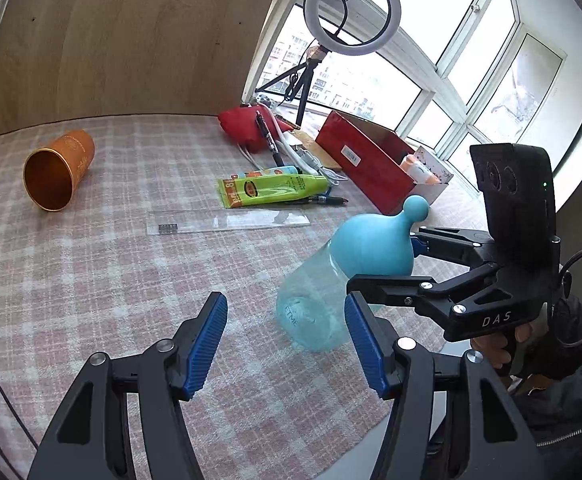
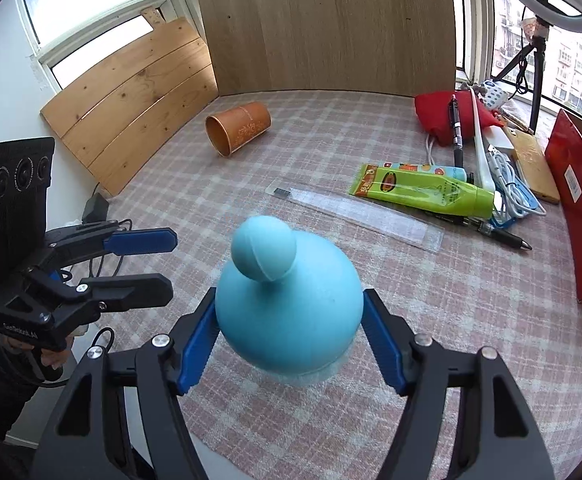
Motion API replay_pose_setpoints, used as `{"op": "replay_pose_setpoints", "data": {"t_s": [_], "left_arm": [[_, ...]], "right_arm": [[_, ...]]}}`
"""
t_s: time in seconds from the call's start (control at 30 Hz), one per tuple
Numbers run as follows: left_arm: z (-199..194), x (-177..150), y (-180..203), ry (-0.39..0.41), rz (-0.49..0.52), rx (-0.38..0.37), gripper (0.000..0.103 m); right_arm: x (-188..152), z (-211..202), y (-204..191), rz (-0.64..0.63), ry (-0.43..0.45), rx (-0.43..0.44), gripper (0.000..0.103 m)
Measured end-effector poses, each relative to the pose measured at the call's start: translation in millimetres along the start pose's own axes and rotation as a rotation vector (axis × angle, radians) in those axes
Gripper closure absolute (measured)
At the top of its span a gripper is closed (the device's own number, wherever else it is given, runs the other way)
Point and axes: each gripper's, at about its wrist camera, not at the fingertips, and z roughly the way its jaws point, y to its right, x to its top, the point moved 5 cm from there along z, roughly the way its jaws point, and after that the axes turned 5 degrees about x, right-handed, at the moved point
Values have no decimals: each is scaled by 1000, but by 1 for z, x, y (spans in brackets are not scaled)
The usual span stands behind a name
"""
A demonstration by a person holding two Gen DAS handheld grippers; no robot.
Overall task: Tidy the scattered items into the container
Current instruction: 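Lift the bottle with the right tool and carry it toward the red box, then lower the bottle into the red box beside the packs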
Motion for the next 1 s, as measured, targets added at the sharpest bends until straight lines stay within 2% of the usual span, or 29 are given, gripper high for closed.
{"op": "replay_pose_setpoints", "data": {"t_s": [0.13, 0.33, 0.47, 0.6, 0.77, 0.87, 1.0], "left_arm": [[-5, 21, 1, 33, -17, 15, 45], [-9, 57, 14, 81, -19, 72, 45], [-6, 85, 30, 111, -21, 100, 45], [3, 114, 55, 144, -22, 136, 45], [22, 147, 92, 179, -33, 132, 45], [40, 162, 115, 176, -27, 130, 45], [70, 176, 139, 153, -4, 126, 45]], "right_arm": [[11, -13, 20, 73, 11, 37, 37], [40, -49, 64, 171, 73, 109, 37], [66, -84, 99, 178, 121, 129, 37], [96, -135, 149, 143, 181, 85, 37], [127, -195, 240, 109, 226, -71, 37], [136, -218, 306, 152, 223, -146, 37], [144, -227, 391, 240, 207, -224, 37]]}}
